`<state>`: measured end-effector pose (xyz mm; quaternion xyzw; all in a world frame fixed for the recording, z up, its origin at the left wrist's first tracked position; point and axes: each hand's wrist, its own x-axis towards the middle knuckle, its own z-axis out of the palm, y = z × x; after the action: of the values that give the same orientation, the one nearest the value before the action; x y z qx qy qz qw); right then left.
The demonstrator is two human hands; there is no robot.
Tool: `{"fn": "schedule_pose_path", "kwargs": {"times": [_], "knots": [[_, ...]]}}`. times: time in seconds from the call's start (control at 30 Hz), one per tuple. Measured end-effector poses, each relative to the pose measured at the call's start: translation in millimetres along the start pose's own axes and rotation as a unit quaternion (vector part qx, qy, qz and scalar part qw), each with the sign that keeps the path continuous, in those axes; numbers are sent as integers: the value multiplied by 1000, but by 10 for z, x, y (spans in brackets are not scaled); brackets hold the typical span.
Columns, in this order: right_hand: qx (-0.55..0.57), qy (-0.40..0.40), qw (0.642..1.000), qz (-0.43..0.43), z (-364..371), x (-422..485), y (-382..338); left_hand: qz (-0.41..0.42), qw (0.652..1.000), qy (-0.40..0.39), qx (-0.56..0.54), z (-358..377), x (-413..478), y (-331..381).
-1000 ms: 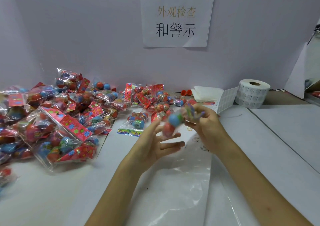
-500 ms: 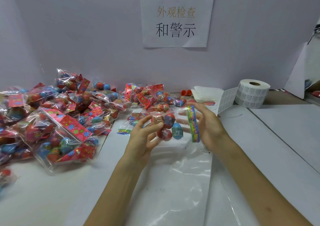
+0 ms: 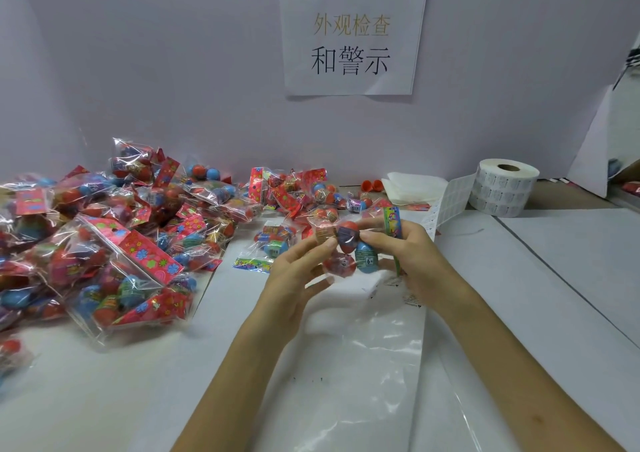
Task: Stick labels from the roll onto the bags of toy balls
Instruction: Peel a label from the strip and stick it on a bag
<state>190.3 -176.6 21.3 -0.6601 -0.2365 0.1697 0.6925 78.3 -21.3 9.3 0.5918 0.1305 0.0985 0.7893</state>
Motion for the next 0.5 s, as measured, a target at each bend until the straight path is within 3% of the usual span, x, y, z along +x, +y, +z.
{"fn": "schedule_pose_path", "kwargs": {"times": [0.3,0.4,0.5], "knots": [[-65,6,988,-138,4,-43,-62,101,991,77,47,24,5,4],[-48,25,993,-106,-11,-3,-33,143,983,108,41,28,26,-2],[107,60,992,32,-9,32,-24,188,972,127,60,22,42,-15]]}}
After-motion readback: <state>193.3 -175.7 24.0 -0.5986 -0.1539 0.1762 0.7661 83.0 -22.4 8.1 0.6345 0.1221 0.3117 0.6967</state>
